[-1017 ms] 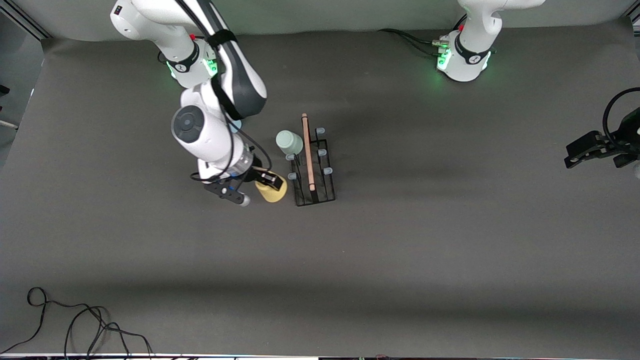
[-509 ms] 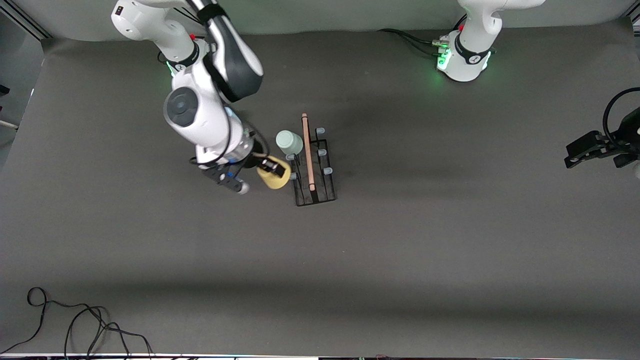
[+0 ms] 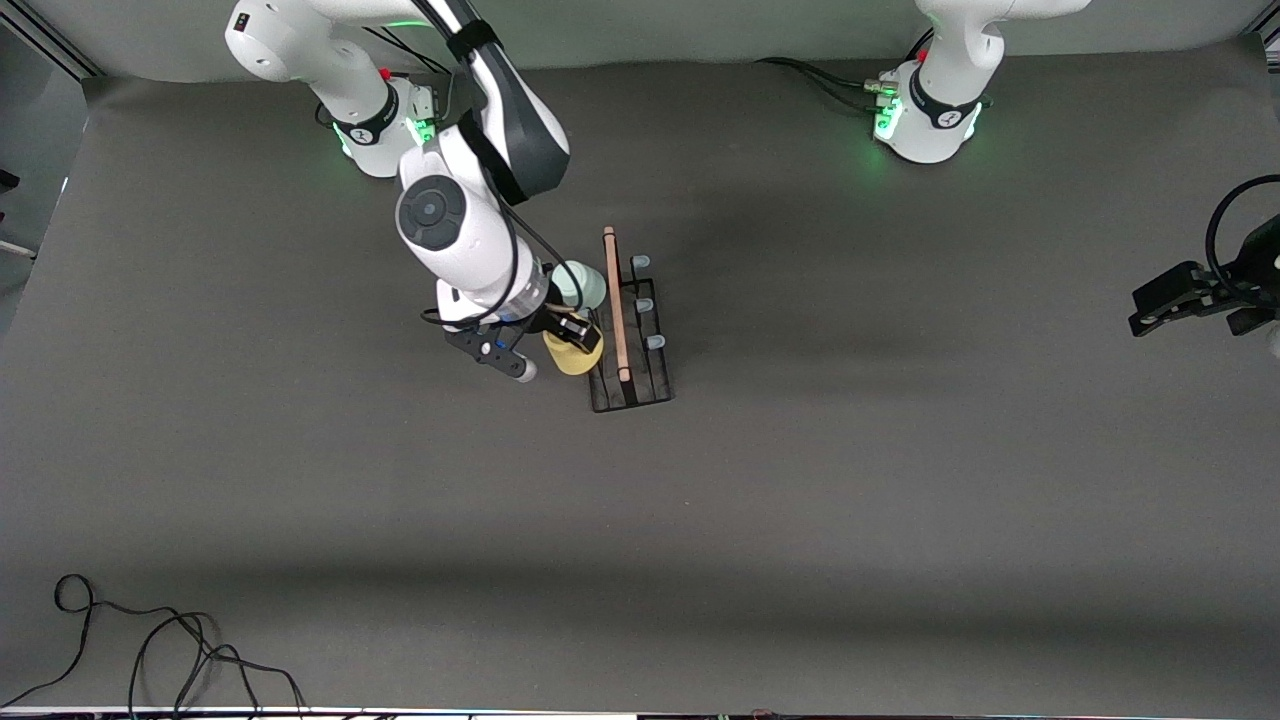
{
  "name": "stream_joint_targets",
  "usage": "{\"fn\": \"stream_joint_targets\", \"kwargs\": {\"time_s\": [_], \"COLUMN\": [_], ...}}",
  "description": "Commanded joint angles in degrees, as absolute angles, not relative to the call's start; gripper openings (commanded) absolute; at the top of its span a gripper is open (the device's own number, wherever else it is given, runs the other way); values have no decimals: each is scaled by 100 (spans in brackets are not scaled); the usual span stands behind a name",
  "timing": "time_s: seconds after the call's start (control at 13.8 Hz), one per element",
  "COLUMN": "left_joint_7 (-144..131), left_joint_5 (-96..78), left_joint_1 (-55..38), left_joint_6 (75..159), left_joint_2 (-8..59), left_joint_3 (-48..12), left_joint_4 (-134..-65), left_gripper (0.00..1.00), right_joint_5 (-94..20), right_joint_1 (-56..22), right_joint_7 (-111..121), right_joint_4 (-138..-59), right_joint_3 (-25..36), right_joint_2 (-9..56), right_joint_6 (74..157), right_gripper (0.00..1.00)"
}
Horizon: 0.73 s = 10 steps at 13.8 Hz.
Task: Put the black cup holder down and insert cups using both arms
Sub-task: 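Lower the yellow cup onto a rack peg beside the green cup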
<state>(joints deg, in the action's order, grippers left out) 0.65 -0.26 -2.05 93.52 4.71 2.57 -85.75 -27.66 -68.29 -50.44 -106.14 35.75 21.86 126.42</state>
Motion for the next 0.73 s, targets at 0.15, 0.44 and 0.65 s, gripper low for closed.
{"fn": "stream_joint_targets", "kwargs": {"time_s": [0.15, 0.44, 0.65], "left_joint_7": [149, 141, 141], "left_joint_5": [-26, -26, -26], "left_joint_1": [-229, -237, -229], "left_joint_6": [9281, 9281, 9307], "left_joint_2": [457, 457, 466], "left_joint_3": [281, 281, 281], "left_joint_4": [-8508, -8508, -8508], "left_gripper": [100, 100, 100], "right_joint_5": [-2672, -2672, -2454], "right_joint_1": [-6935, -6908, -6768], "right_joint_7": [-5335, -5256, -4776], "right_joint_4": [-10494, -10485, -10197], "right_joint_3": [3612, 3647, 3892], "right_joint_2": [2417, 2347, 2136], "right_joint_6": [12823, 12762, 12010], "right_gripper": [66, 100, 100]}}
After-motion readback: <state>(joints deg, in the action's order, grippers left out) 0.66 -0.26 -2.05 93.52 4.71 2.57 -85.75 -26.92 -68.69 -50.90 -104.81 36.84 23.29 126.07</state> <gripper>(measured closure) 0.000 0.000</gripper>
